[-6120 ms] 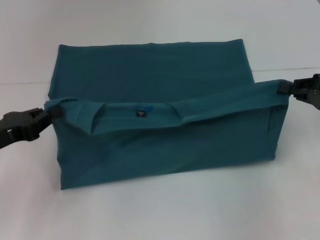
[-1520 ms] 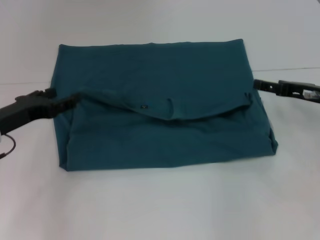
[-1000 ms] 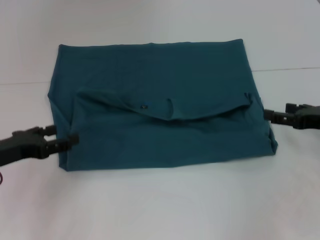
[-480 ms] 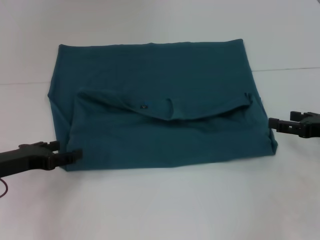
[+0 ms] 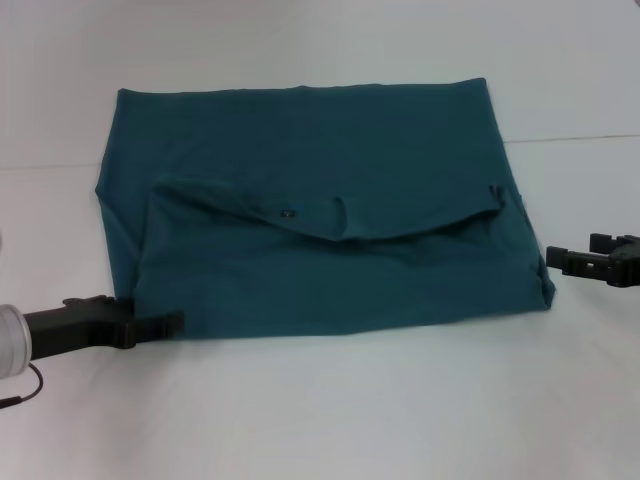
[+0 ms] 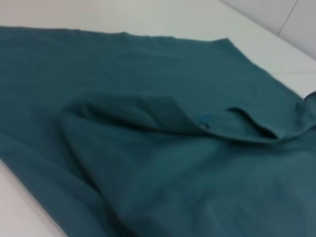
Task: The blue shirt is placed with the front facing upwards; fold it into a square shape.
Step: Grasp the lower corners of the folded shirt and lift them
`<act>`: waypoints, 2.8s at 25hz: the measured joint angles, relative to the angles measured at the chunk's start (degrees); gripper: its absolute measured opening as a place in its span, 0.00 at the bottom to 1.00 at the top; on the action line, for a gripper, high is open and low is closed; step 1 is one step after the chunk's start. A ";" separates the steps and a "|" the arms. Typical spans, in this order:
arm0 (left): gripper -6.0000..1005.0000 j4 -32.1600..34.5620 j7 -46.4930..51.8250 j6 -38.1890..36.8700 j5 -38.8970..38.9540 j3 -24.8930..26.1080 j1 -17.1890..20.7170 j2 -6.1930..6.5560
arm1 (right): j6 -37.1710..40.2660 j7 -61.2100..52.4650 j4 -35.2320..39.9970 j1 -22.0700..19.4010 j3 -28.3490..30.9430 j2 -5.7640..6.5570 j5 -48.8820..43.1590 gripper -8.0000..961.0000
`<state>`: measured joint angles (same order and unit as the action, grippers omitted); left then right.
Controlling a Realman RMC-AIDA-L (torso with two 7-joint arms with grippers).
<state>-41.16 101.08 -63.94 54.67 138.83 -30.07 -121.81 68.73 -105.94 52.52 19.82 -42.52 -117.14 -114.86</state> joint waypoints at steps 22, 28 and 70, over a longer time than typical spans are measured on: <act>0.83 0.67 0.81 1.58 -2.17 -1.37 0.45 0.39 | -0.01 -0.48 0.30 -0.08 0.07 -0.02 -0.37 0.95; 0.74 0.67 0.80 1.84 -2.29 -1.36 0.38 0.44 | 0.00 -0.50 0.30 -0.02 -0.03 -0.02 -0.37 0.95; 0.04 0.73 0.76 2.93 -4.46 -1.69 0.34 0.00 | 1.36 -1.23 0.09 0.33 1.41 0.14 -4.46 0.95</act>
<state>-40.43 101.84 -61.00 50.21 137.13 -29.73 -121.82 70.09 -107.17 52.61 20.15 -41.11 -117.00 -119.32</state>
